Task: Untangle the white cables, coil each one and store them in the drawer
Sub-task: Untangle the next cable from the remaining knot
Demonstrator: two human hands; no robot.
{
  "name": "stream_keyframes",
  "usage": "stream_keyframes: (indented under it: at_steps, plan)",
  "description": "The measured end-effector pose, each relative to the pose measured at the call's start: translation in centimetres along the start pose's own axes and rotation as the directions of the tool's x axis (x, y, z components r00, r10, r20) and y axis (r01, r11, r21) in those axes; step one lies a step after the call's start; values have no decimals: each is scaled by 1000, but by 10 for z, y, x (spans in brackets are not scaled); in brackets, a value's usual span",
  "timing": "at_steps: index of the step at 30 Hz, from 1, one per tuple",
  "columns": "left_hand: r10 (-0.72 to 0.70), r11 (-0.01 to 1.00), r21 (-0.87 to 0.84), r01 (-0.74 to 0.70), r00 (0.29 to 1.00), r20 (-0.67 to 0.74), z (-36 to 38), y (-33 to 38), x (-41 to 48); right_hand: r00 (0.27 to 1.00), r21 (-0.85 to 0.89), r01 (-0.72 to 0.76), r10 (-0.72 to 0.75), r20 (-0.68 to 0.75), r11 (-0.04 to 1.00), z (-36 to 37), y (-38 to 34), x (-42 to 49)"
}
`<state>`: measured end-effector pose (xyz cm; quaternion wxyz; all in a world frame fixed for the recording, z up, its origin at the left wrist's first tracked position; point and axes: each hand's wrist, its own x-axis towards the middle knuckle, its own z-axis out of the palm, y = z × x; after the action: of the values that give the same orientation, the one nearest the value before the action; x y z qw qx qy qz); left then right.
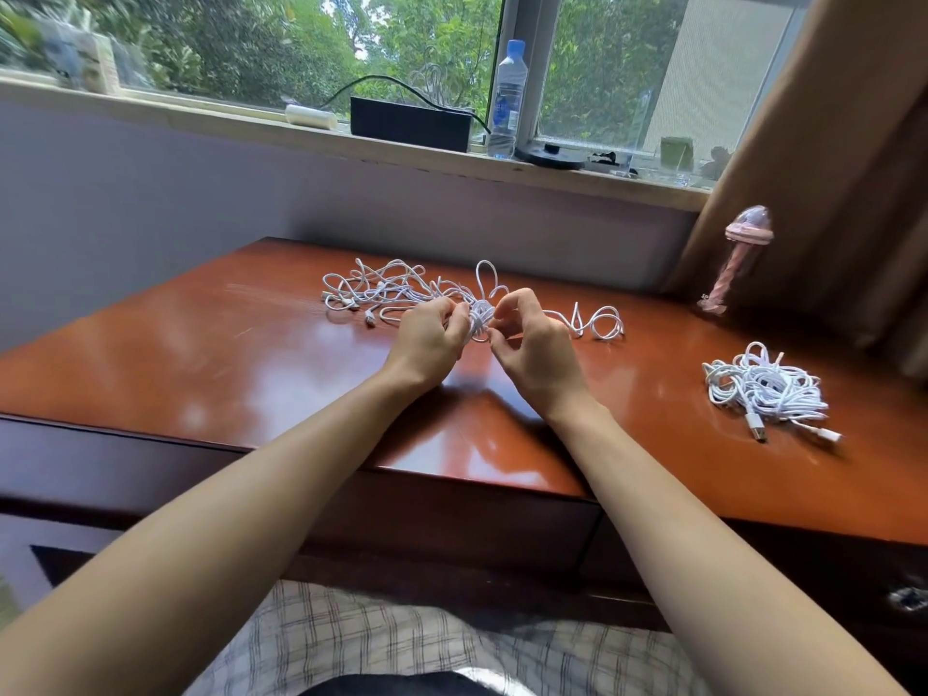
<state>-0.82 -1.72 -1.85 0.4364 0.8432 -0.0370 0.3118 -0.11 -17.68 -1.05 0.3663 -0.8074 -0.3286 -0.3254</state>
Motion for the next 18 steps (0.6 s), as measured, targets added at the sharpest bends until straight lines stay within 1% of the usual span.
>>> stream_keyframes:
  at_steps: [2,4,7,11,13,16,18]
  plan:
    - [-4,1000,-6,4,1000,15,-2,0,1,996,-109,89,-89,3,990,1,2,1]
    - [7,999,-39,-5,999,45,-5,0,0,989,-174,144,-146,1,974,2,3,1]
    - [33,997,-69,-29,998,60,-7,2,-1,991,-134,130,-133,-15,982,0,4,1]
    - [44,996,-76,-40,998,47,-6,2,-1,992,-99,128,-128,11,987,-1,6,-1]
    - [50,996,-78,-46,998,47,-5,2,-1,992,-122,129,-129,13,984,-1,5,-1]
    - [74,994,-78,-70,996,40,-3,1,-2,991,-186,114,-124,-41,976,-3,4,-1]
    - [85,994,-77,-82,996,36,-2,0,-3,992,-190,91,-106,-68,977,-4,4,-1]
